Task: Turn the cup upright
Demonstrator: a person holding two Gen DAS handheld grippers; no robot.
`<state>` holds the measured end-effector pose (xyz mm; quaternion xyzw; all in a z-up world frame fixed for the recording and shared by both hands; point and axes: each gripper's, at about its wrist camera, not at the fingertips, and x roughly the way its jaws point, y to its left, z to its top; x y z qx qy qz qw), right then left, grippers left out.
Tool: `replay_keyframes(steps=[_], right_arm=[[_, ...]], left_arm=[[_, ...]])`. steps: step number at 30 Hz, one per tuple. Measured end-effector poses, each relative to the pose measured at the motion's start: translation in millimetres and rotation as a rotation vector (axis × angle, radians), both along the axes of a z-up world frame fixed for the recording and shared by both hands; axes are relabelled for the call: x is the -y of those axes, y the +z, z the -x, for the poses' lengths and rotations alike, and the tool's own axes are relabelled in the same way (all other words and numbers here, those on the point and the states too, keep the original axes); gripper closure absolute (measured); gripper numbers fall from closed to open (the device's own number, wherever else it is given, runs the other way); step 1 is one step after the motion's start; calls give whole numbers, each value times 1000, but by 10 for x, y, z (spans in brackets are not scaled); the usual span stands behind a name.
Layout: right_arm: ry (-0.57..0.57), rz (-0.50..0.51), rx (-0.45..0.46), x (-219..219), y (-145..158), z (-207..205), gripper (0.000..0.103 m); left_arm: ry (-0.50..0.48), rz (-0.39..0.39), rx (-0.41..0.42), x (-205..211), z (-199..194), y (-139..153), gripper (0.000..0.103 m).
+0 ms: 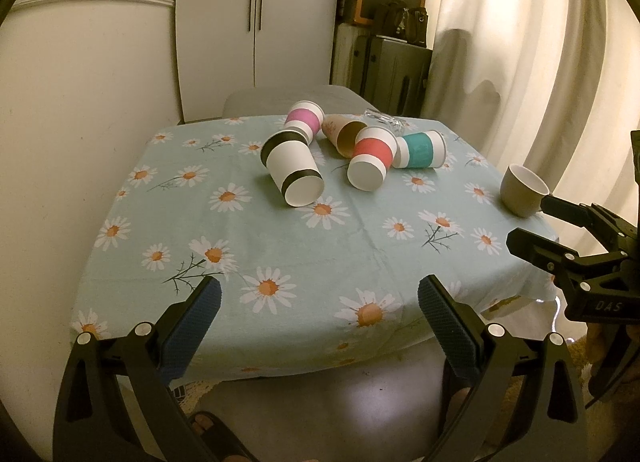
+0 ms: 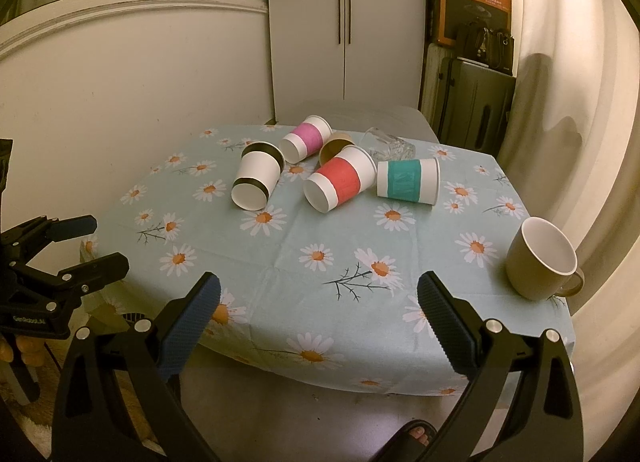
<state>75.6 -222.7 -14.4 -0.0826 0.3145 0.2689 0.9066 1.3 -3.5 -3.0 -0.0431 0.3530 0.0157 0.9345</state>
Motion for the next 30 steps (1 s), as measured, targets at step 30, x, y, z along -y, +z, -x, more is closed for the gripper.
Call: replay_keyframes(steps=[30], right_arm=[[3,0,-11,18,-36,-27,5]], left_arm=[[4,0,2,-12,6,-27,7]])
